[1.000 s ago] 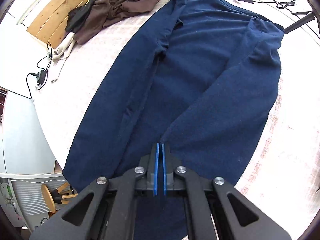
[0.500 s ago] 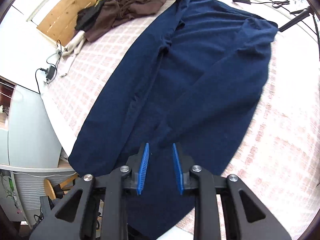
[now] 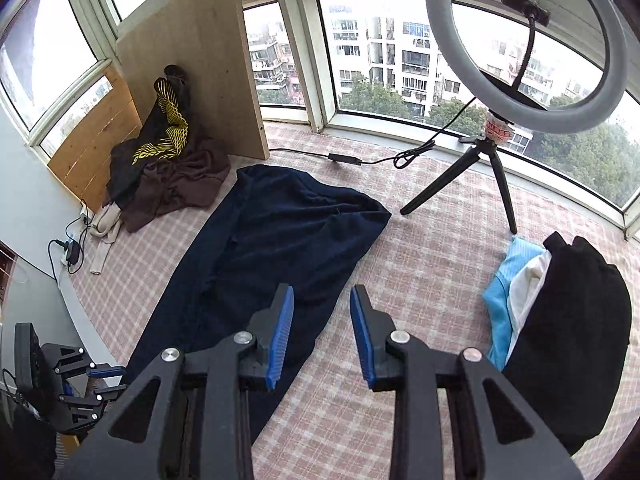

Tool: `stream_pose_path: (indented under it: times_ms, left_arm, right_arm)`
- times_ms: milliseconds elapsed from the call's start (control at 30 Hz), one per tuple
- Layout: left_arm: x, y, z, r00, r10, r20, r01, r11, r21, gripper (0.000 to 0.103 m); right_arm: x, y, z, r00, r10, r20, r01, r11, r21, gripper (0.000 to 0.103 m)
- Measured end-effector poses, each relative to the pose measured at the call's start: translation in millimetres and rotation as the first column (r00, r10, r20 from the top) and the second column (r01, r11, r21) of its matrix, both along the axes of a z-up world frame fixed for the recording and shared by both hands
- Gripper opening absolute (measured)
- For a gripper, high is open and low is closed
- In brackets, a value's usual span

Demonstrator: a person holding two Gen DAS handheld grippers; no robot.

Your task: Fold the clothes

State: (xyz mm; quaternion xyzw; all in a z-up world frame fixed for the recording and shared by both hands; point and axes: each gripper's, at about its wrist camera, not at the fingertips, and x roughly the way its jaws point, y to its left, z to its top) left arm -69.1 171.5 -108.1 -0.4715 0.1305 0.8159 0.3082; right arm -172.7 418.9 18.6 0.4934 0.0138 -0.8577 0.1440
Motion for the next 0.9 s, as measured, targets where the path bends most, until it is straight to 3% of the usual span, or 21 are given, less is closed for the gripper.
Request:
stream_pose_path:
  times_ms: [33,133,233,400,600,633,667,800,900]
  left_arm:
    - [-21,13,-10,1.0,0.0,0.008,0.001,1.0,-0.021,0.02]
    - [-61,43,-46,0.995,0.006,0.104,-0.002,0.999,-0.042,0.02]
    - [-71,64,-81,0.984,-0.024,0.178,0.035,0.998,-0.059,0.02]
    - [-73,74,-108,0.974,-0.036,0.224,0.055,0.995,-0.078,0.022]
    - [-81,73,-108,0.968,-0.035,0.248,0.056,0.995,-0.078,0.023]
    - [-79,73,-108,0.969,-0.039,0.245,0.06,0.995,-0.08,0.023]
    - [-77,73,-108,0.97,-0.042,0.241,0.064,0.995,-0.083,0.023]
    - [-70,75,-107,0.97,-0.057,0.234,0.078,0.994,-0.08,0.031]
    - [-64,76,-106,0.974,-0.047,0.22,0.07,0.993,-0.099,0.031]
  right_arm:
    - [-20,-5,-13,1.0,0.023,-0.005,-0.023,1.0,0.021,0.044]
    - [-82,-22,-70,0.994,0.076,0.076,-0.081,0.994,0.071,0.046]
    - [-128,-40,-124,0.979,0.13,0.16,-0.152,0.979,0.134,0.046]
    - [-167,-63,-174,0.94,0.252,0.231,-0.302,0.928,0.218,0.046]
    - [-180,-68,-196,0.896,0.325,0.304,-0.397,0.892,0.217,0.043]
    - [-180,-69,-195,0.891,0.338,0.301,-0.408,0.889,0.208,0.021]
    - [-179,-69,-192,0.89,0.35,0.294,-0.415,0.888,0.198,0.006]
    - [-173,-69,-173,0.883,0.391,0.258,-0.436,0.888,0.146,0.007]
    - [-173,-68,-157,0.899,0.384,0.212,-0.417,0.898,0.141,0.006]
